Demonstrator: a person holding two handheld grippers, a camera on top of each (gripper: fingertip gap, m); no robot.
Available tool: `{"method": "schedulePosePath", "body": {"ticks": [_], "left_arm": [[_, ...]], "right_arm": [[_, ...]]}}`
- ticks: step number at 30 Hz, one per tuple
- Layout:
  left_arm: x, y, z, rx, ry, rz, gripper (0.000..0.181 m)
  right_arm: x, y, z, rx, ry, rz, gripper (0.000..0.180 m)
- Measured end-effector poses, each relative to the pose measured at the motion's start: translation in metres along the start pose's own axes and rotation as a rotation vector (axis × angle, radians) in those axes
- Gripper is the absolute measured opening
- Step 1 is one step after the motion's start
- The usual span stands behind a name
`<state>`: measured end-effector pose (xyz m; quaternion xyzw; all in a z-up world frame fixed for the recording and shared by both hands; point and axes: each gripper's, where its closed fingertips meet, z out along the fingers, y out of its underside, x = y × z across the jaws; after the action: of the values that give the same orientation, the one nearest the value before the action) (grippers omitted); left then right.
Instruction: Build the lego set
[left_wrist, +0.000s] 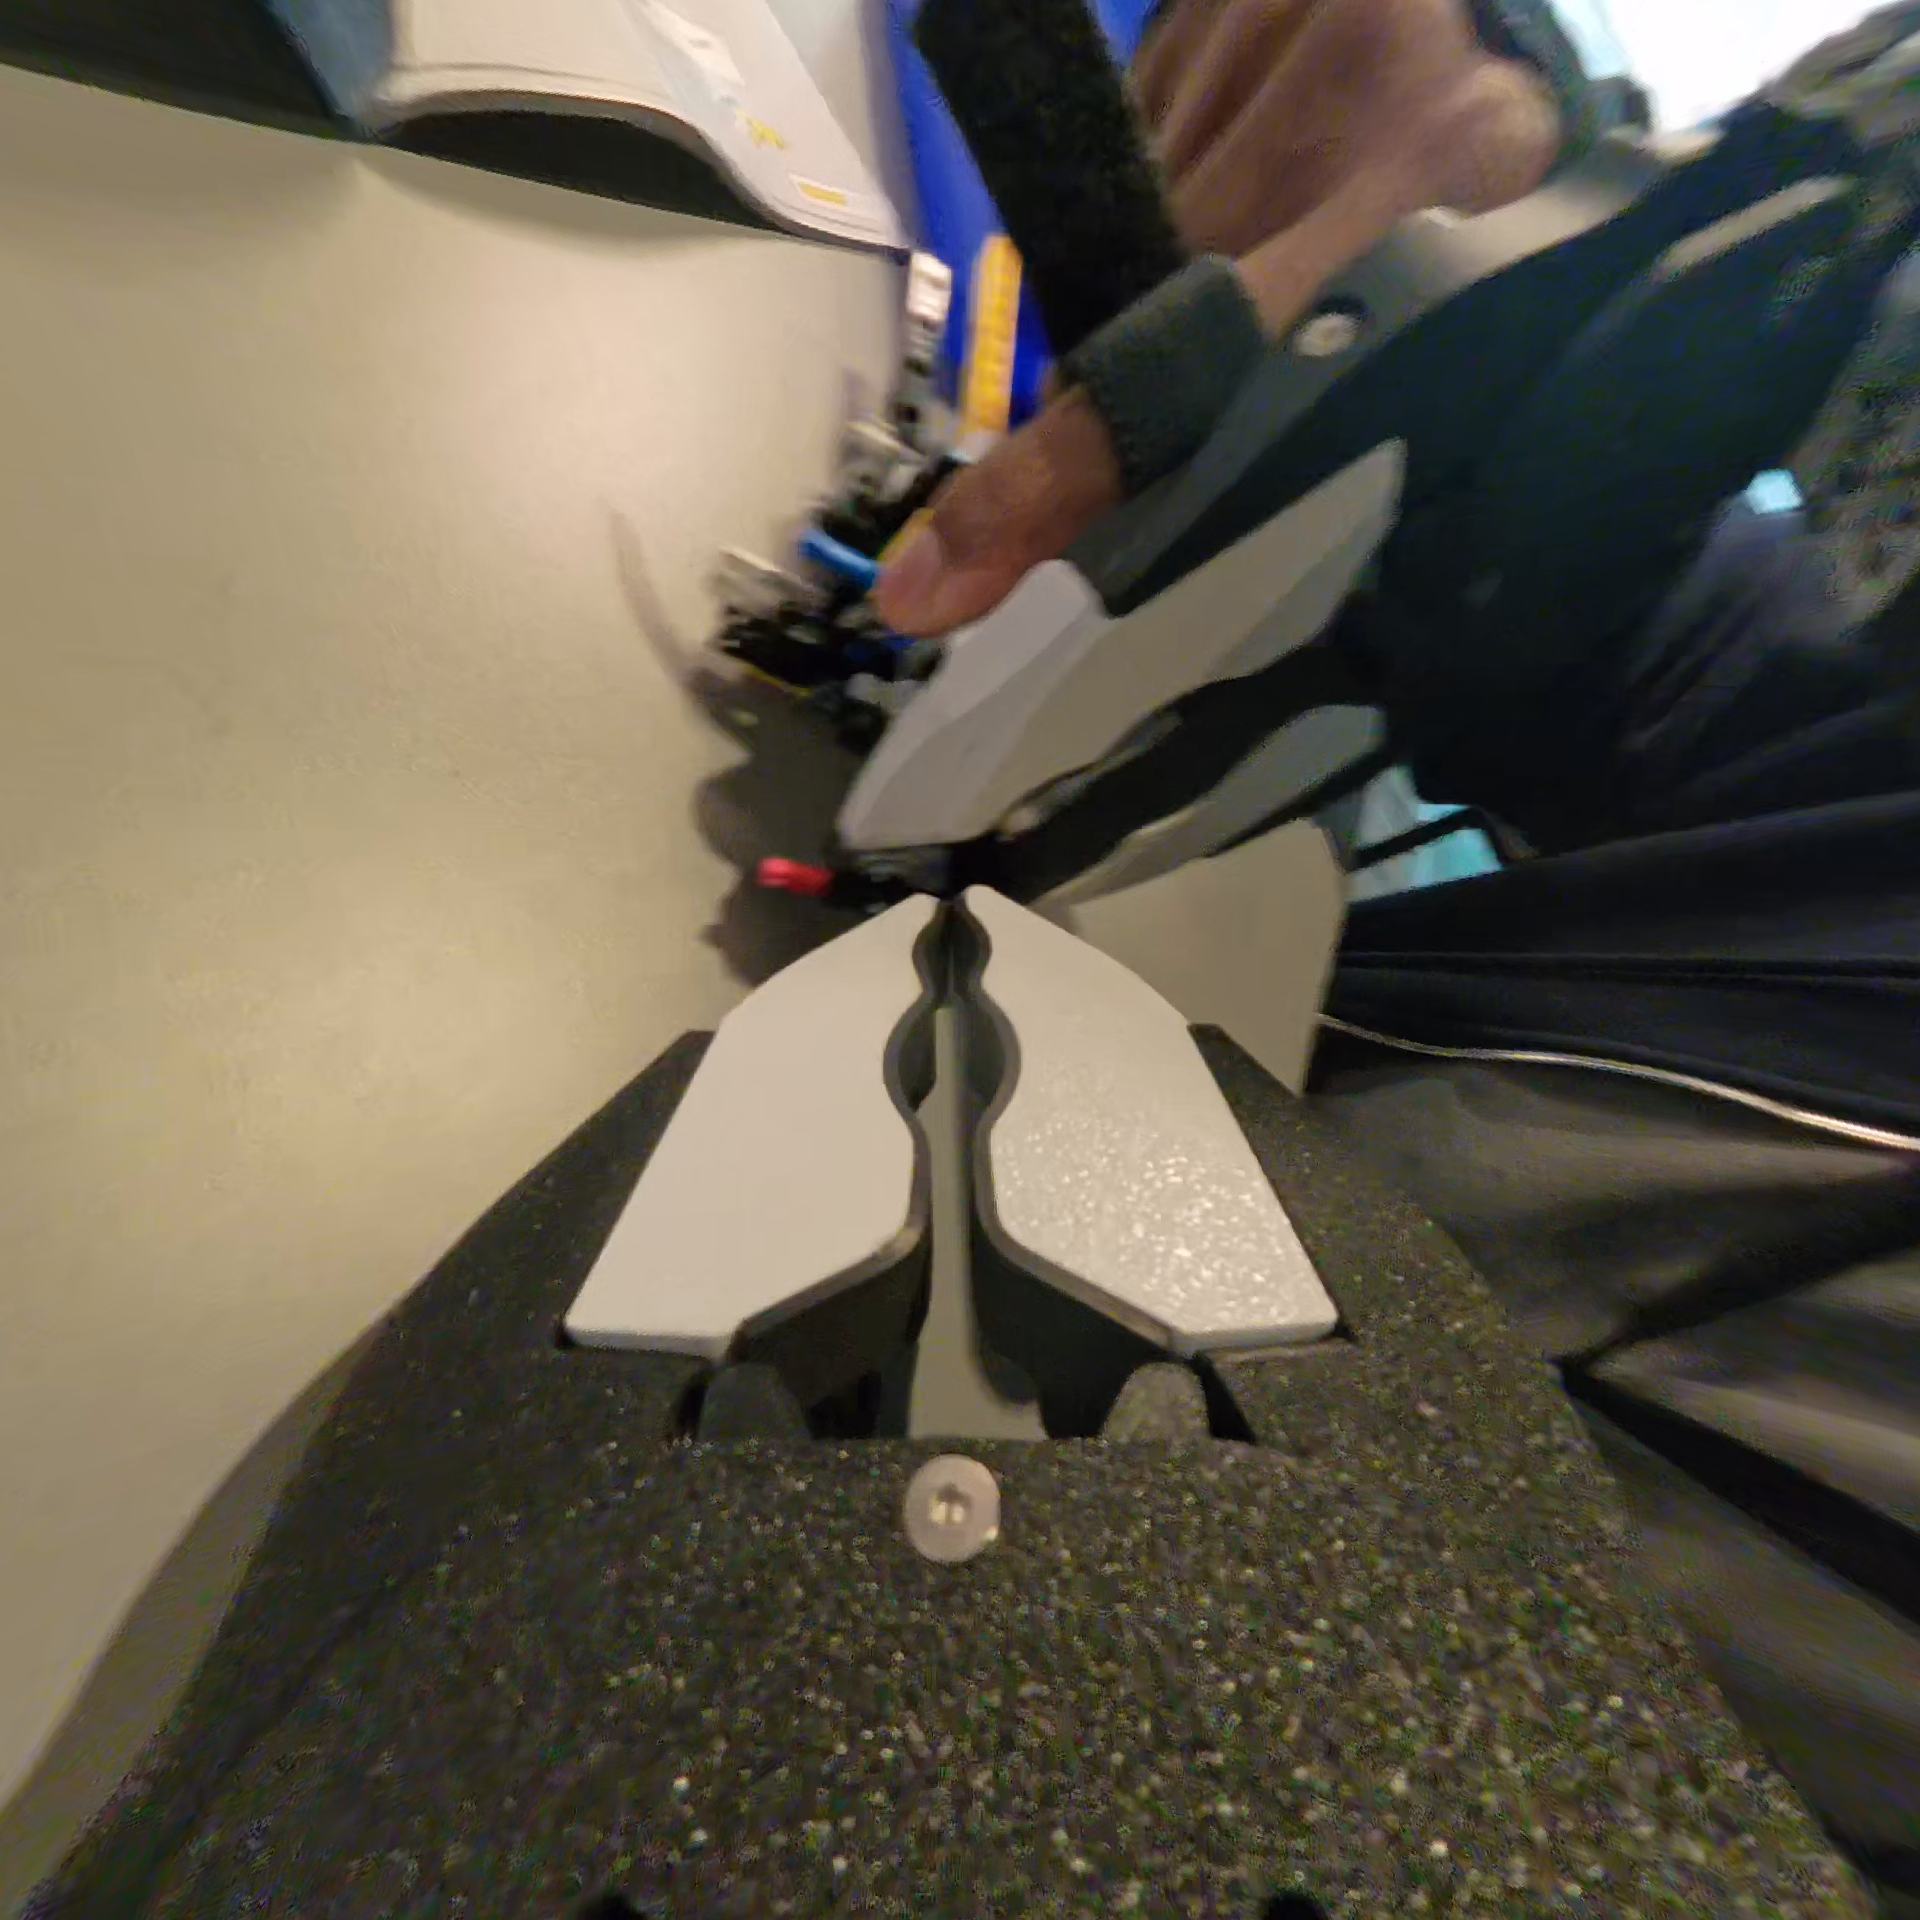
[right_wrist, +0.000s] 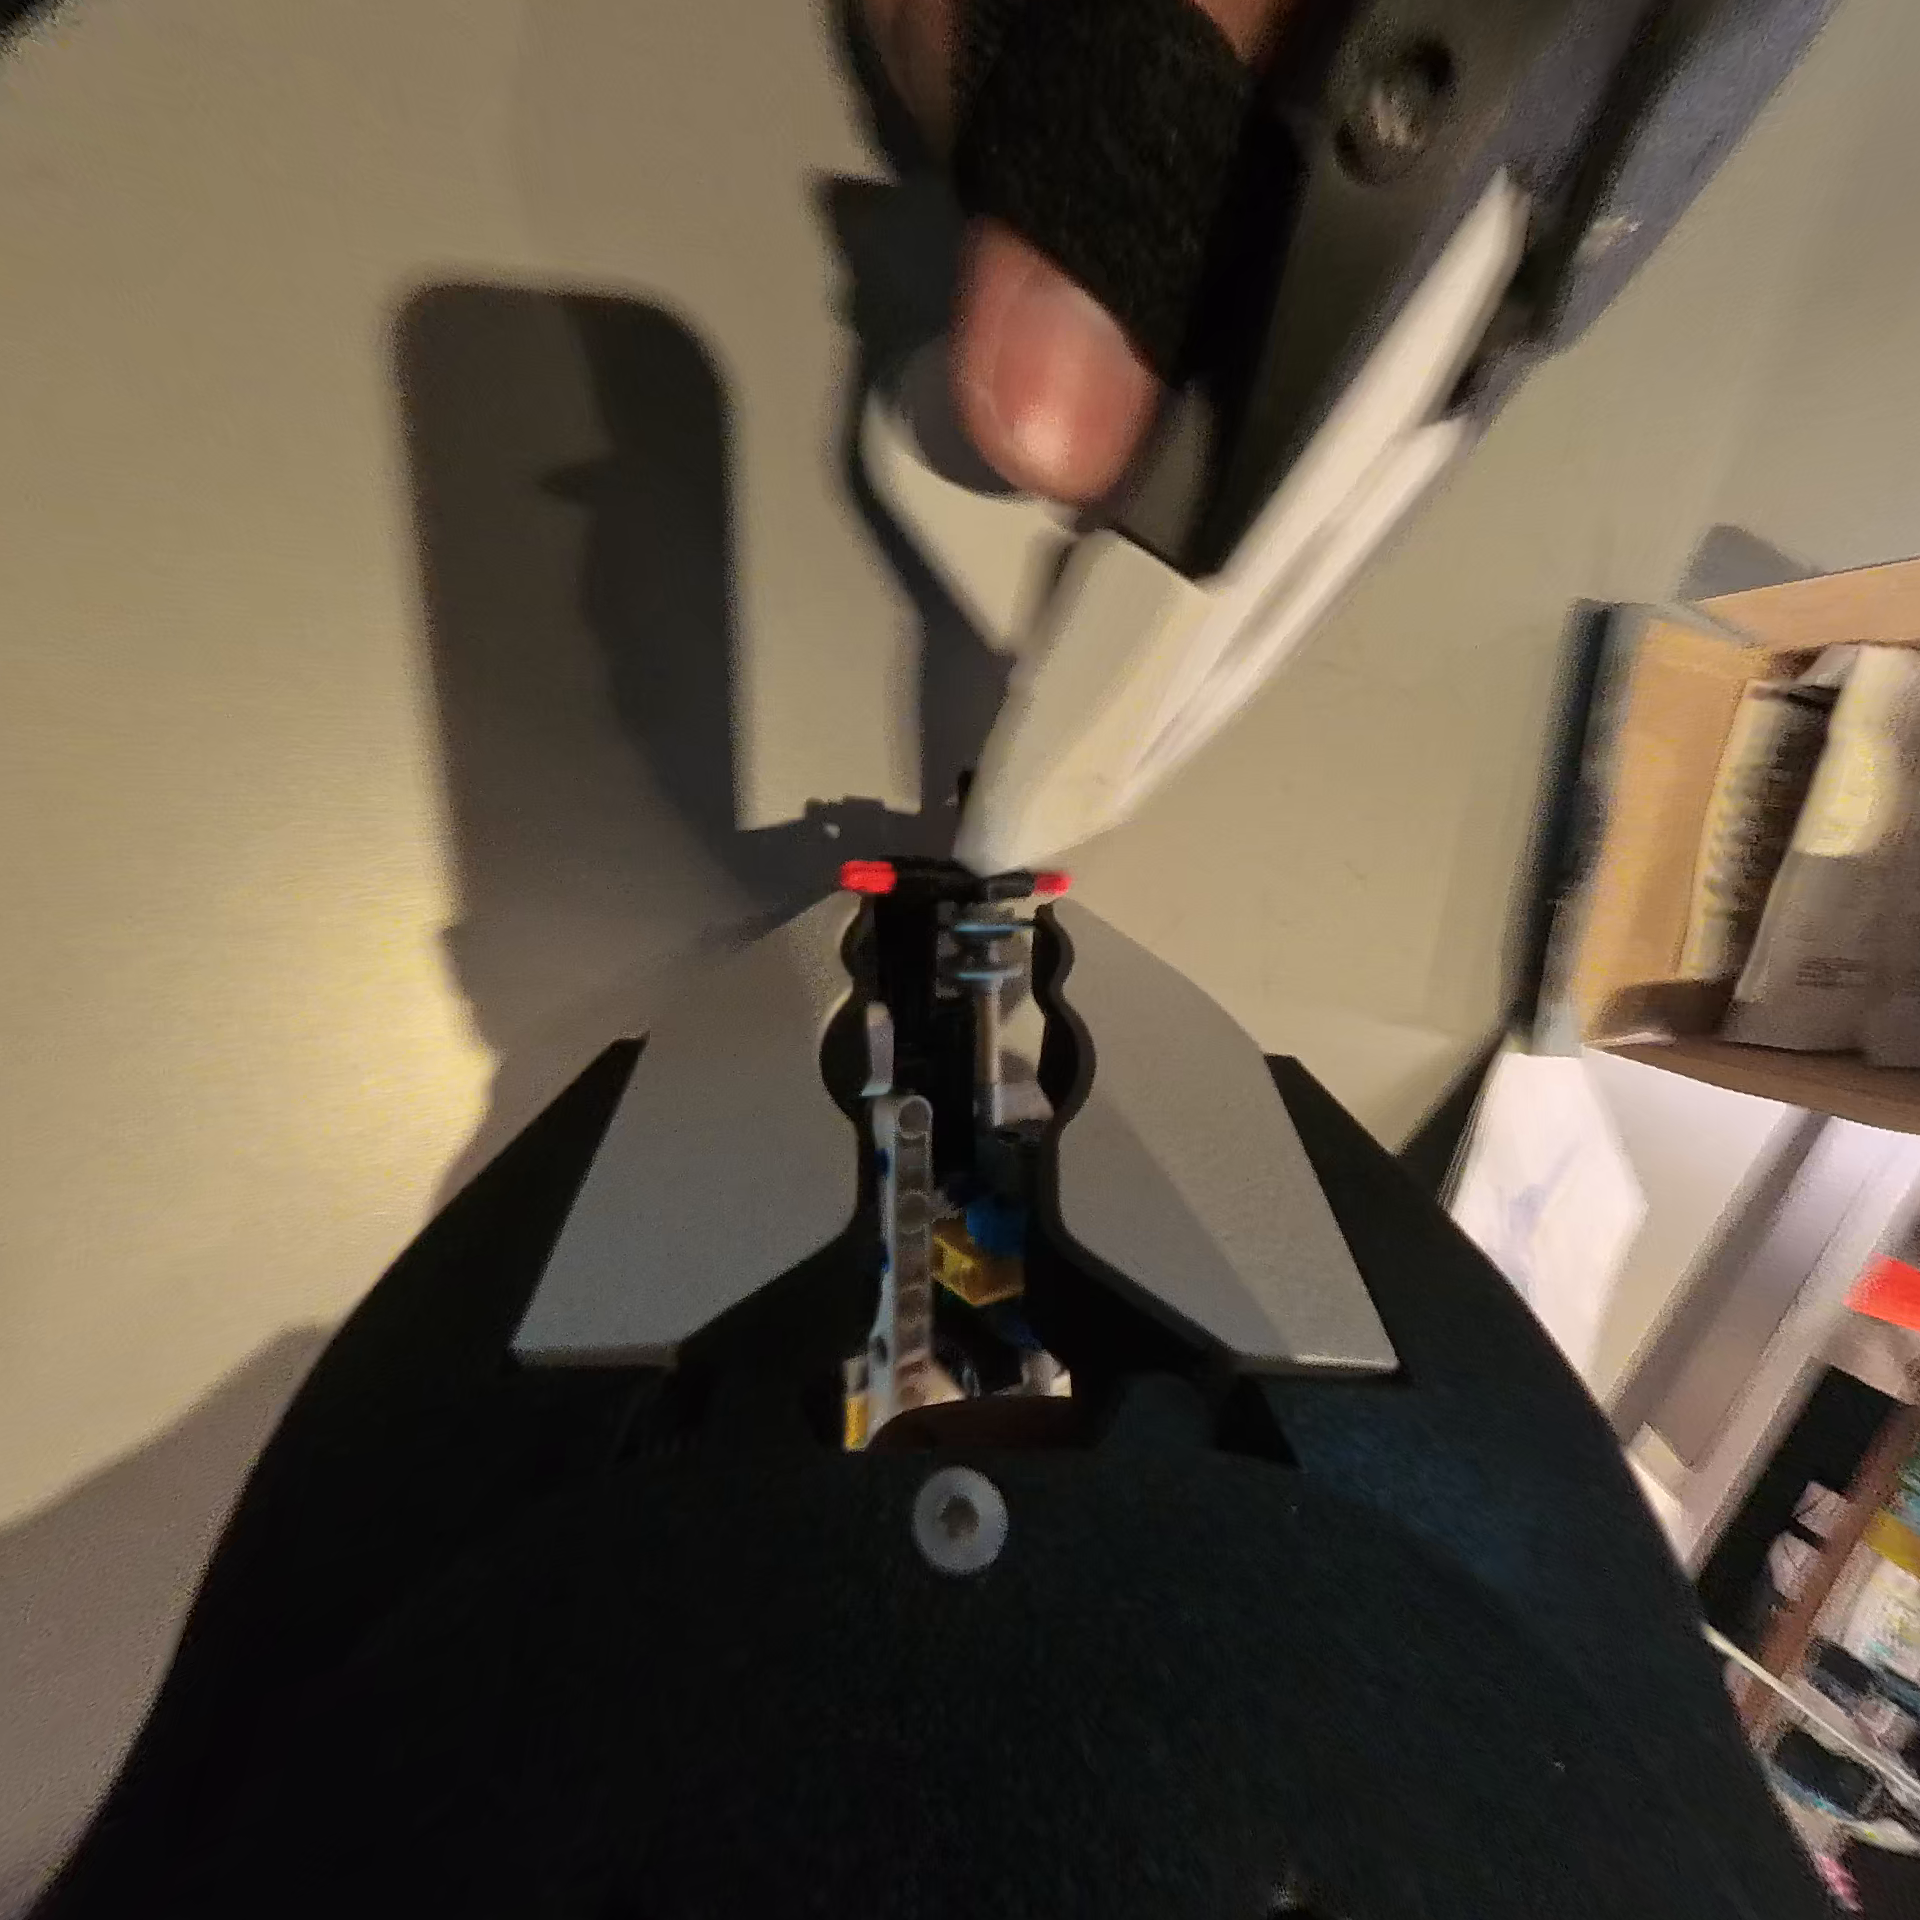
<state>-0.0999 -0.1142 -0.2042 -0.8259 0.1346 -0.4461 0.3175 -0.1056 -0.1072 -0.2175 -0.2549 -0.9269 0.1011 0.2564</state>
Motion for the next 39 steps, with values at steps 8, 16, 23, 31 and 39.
{"method": "schedulePosePath", "body": {"ticks": [8, 16, 23, 31, 39], "left_arm": [[-0.004, -0.003, -0.009, 0.034, 0.012, -0.05, 0.003], [-0.016, -0.001, -0.011, 0.03, -0.047, -0.11, 0.014], [-0.016, -0.005, -0.006, 0.048, -0.017, -0.191, 0.018], [-0.015, -0.009, 0.0, 0.078, 0.005, -0.284, 0.018], [-0.011, -0.011, 0.0, 0.124, 0.075, -0.422, 0.017]], "right_arm": [[-0.001, 0.003, -0.002, 0.002, 0.035, -0.006, 0.029], [0.001, 0.003, -0.004, 0.024, 0.146, -0.023, 0.029], [0.001, 0.0, -0.008, 0.062, 0.246, -0.017, 0.028], [0.003, -0.001, -0.011, 0.082, 0.34, -0.016, 0.027], [0.005, -0.002, -0.014, 0.101, 0.421, -0.027, 0.027]]}}
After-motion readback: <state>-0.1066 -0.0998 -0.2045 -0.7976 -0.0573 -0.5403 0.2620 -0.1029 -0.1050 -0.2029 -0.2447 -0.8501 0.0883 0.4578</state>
